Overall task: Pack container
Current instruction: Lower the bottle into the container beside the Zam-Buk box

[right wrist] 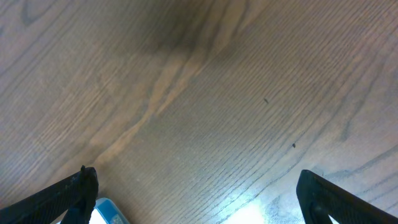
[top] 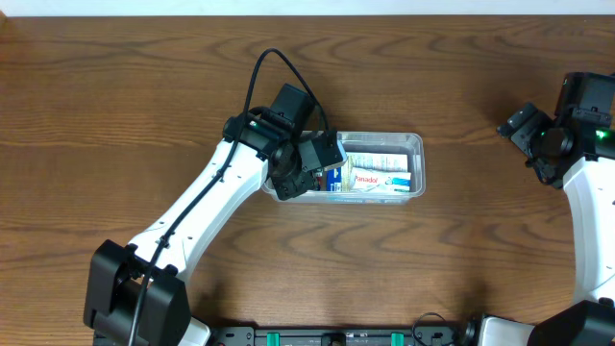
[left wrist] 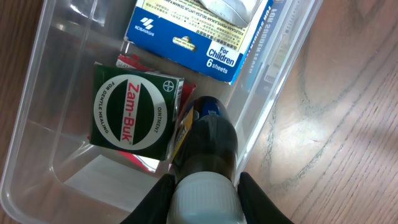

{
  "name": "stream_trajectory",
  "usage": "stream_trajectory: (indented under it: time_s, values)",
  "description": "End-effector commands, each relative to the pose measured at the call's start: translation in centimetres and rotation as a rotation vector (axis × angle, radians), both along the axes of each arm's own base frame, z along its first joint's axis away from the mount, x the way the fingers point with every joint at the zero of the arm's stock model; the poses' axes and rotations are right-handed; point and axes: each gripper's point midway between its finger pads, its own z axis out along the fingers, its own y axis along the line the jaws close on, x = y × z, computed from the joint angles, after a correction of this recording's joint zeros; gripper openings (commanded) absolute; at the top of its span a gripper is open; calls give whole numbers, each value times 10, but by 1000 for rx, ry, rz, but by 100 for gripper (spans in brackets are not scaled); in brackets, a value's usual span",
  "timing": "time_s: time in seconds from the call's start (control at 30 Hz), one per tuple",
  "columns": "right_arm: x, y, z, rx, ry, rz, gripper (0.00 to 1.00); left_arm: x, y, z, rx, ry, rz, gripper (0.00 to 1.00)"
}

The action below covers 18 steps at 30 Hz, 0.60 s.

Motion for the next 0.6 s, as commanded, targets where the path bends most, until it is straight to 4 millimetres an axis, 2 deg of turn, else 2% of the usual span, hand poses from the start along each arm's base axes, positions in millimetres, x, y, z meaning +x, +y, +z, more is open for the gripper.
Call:
stream_trajectory:
  time_s: [0.0, 0.33, 0.57]
  values:
    - [-1, -4, 2, -1, -3, -17, 99, 0, -1, -1, 0, 1, -9, 15]
    - [-1, -4, 2, -1, -3, -17, 99, -1, -1, -29, 41, 74, -9, 15]
    - [-1, -4, 2, -1, -3, -17, 99, -1, -1, -33, 47, 84, -9, 15]
